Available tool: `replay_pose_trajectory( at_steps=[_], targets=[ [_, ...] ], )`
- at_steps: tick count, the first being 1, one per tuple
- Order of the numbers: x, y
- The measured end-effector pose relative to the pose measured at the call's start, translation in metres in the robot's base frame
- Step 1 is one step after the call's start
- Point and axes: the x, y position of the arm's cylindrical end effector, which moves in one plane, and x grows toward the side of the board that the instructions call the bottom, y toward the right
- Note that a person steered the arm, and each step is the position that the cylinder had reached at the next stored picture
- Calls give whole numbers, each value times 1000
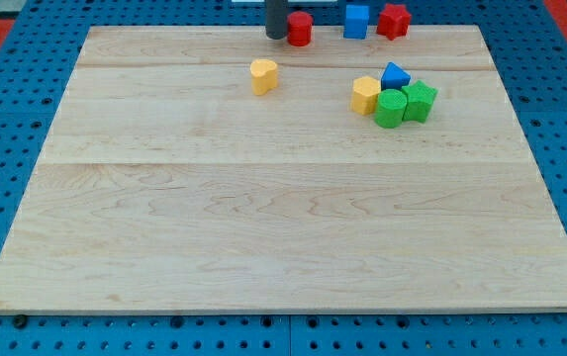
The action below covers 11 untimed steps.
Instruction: Move the red circle a bit up
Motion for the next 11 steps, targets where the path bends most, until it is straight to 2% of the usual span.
replay_pose_trajectory(
  at_steps=[1,2,3,5,11],
  targets=[
    [-3,3],
    [17,-11],
    [37,0],
    [15,15],
    [0,15]
  ],
)
